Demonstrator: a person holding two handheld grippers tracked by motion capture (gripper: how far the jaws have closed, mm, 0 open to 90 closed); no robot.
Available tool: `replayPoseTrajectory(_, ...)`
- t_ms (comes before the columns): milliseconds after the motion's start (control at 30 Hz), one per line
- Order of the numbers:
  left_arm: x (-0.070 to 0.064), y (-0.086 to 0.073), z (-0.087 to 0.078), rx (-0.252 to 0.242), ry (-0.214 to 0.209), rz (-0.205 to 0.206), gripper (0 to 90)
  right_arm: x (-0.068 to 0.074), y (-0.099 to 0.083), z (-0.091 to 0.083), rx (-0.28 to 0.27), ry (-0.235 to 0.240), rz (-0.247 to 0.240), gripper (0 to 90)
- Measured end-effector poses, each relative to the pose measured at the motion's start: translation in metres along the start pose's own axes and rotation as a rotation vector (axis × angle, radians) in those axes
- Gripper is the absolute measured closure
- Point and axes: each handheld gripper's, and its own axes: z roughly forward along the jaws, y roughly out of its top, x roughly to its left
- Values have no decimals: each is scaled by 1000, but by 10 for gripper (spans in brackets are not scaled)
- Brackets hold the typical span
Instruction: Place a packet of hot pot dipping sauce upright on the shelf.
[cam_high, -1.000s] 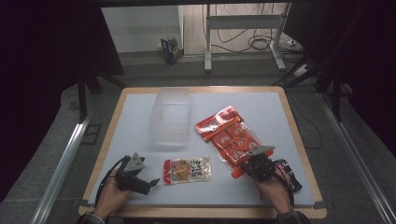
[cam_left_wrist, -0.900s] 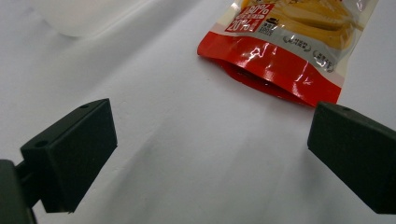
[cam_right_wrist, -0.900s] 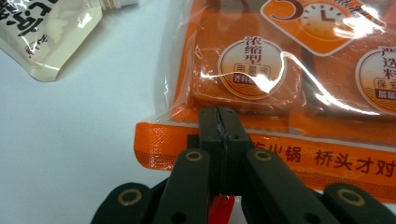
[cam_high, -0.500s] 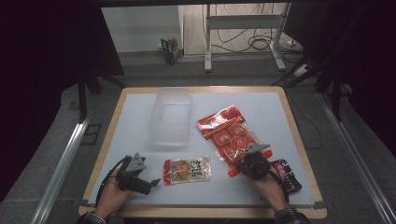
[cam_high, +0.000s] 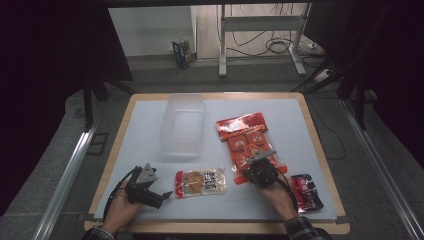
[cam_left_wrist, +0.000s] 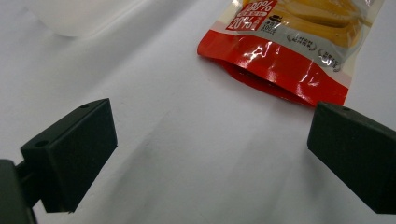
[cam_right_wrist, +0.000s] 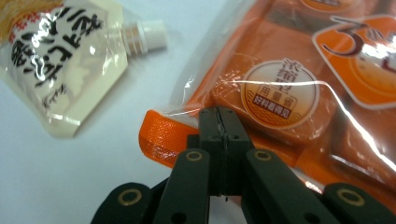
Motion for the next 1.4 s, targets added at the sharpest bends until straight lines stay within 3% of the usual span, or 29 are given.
replayPoseTrajectory(433,0,0,0,0,1,3,14,8,26,22,-3,-28,-40,888)
replayPoseTrajectory(567,0,-1,-1,2,4,6,15,5,30,16,-7,17,-35,887)
replayPoseTrajectory(667,0,-1,-2,0,7,7,15,-11,32,-10,-78,-26,-12,886)
replayPoseTrajectory(700,0,-1,-2,0,7,7,15,-11,32,-10,-78,-26,-12,886)
replayPoseTrajectory(733,0,-1,-2,-3,9,6,15,-26,28,-23,-90,-80,21,886)
replayPoseTrajectory(800,0,-1,-3,-7,10,5,15,-42,20,-31,-83,-142,56,886)
replayPoseTrajectory(833,0,-1,-3,-7,10,5,15,-42,20,-31,-83,-142,56,886)
replayPoseTrajectory(867,0,-1,-3,-10,10,3,15,-58,11,-38,-69,-195,97,886)
replayPoseTrajectory(900,0,-1,-3,-15,10,-2,15,-66,7,-40,-61,-224,113,886)
replayPoseTrajectory(967,0,-1,-3,-13,10,-1,16,-79,-2,-44,-48,-259,152,886)
replayPoseTrajectory(1100,0,-1,-3,-12,9,0,16,-95,-14,-42,-10,-274,210,886)
replayPoseTrajectory(1167,0,-1,-3,-10,10,1,15,-96,-15,-40,-1,-268,212,886)
replayPoseTrajectory(1267,0,-1,-3,-10,9,1,15,-93,-15,-28,44,-224,208,887)
replayPoseTrajectory(1400,0,-1,-3,-10,7,1,15,-88,-13,-25,59,-243,183,889)
